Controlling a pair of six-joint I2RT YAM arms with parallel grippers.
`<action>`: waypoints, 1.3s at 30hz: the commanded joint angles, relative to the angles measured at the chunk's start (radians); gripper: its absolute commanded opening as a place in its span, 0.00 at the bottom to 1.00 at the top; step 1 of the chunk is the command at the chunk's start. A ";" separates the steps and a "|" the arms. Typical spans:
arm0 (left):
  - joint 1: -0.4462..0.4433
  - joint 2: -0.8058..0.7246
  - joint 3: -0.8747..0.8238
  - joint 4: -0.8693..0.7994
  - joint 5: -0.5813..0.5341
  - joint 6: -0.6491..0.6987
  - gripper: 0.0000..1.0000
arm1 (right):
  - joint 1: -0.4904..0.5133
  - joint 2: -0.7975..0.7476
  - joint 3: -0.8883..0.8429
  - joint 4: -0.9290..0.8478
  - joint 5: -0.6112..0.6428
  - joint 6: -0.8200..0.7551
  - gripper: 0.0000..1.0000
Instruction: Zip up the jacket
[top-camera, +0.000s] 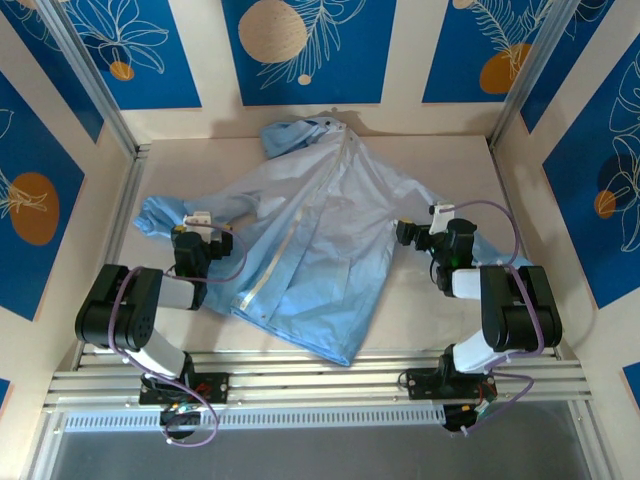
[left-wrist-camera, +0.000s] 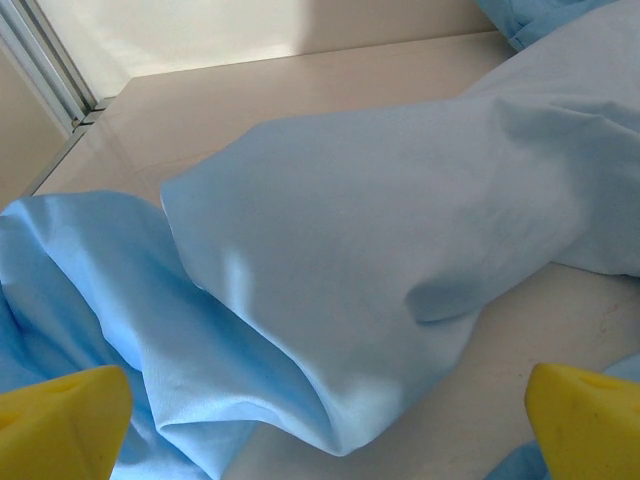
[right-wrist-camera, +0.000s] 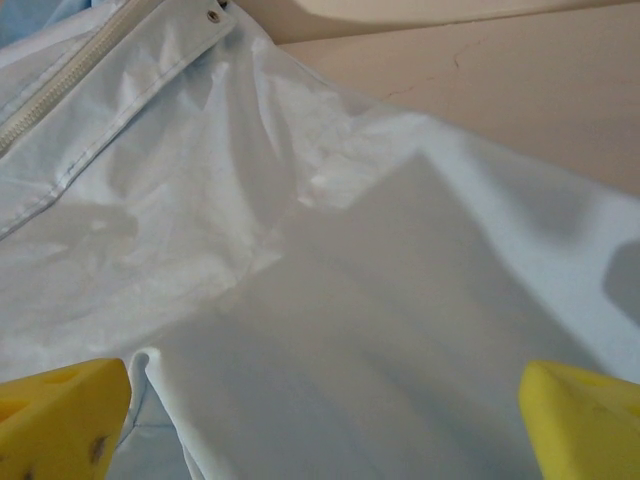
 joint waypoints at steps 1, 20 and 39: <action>0.015 -0.008 0.002 0.000 0.024 0.003 1.00 | 0.008 0.005 0.010 -0.010 0.000 -0.022 0.99; 0.015 -0.008 0.002 0.002 0.028 0.004 1.00 | 0.013 0.004 0.010 -0.010 0.006 -0.025 0.99; 0.015 -0.008 0.002 0.002 0.028 0.005 1.00 | 0.025 0.008 0.012 -0.010 0.031 -0.033 0.99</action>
